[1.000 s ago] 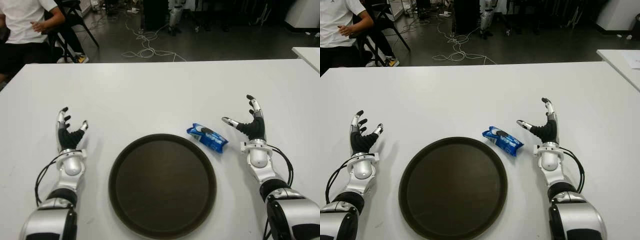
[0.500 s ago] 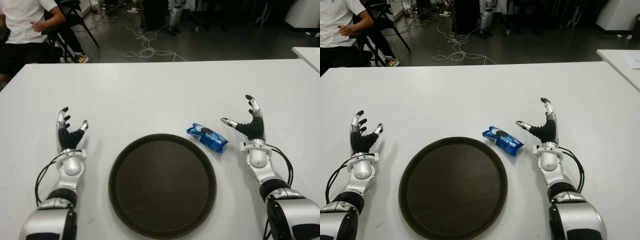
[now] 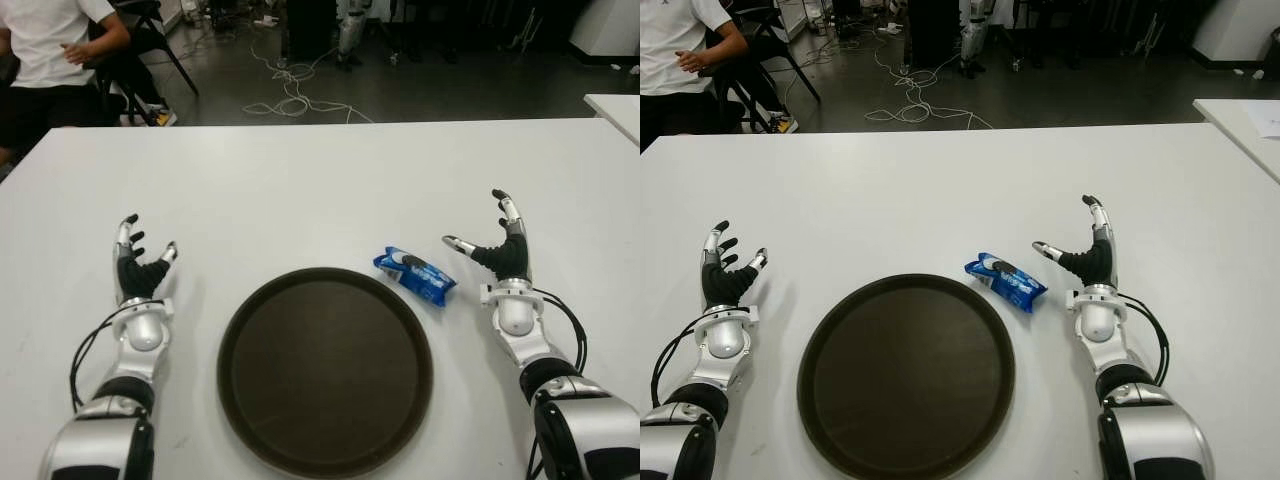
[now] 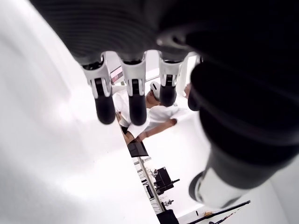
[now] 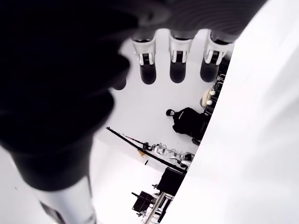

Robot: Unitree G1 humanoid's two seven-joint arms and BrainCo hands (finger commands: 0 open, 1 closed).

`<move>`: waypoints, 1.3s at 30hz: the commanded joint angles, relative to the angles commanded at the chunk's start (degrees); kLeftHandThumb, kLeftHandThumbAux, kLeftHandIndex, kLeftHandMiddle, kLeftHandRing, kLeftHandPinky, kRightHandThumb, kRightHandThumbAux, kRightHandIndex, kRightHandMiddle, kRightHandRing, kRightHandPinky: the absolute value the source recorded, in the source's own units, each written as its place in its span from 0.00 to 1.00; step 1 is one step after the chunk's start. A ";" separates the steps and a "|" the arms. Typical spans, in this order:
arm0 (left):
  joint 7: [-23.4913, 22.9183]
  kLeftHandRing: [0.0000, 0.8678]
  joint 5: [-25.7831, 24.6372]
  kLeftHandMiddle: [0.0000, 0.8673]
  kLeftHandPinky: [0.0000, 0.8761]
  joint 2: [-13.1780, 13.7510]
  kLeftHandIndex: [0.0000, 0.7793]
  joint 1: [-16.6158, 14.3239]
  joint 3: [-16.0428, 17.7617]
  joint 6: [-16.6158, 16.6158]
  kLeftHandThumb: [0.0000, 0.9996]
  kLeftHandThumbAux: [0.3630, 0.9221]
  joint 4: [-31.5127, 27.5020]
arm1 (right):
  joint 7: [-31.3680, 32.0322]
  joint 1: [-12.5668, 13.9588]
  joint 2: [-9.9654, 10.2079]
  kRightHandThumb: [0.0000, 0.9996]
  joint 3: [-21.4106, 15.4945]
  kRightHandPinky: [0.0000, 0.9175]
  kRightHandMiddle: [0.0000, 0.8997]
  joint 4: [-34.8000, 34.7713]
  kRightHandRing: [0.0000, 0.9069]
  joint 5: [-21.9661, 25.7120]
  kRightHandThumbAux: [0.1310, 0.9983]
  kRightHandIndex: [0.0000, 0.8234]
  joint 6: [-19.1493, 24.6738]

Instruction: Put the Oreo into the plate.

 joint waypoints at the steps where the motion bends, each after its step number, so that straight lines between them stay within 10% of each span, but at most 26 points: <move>1: 0.00 0.14 0.00 0.09 0.20 0.00 0.13 0.00 0.00 -0.05 0.00 0.82 -0.01 | -0.03 0.00 -0.01 0.00 0.05 0.02 0.04 0.00 0.00 -0.03 0.85 0.06 -0.02; 26: 0.79 0.13 0.29 0.09 0.19 -0.07 0.13 -0.14 -0.12 0.07 0.00 0.79 -0.02 | 2.37 0.43 0.21 0.00 -0.14 0.03 0.03 -0.53 0.00 1.62 0.85 0.05 -2.40; 39: 1.77 0.14 1.21 0.10 0.20 0.12 0.11 -0.19 -0.74 0.59 0.00 0.78 0.02 | 10.57 0.41 -1.67 0.00 1.71 0.10 0.16 0.70 0.13 0.29 0.75 0.20 -6.60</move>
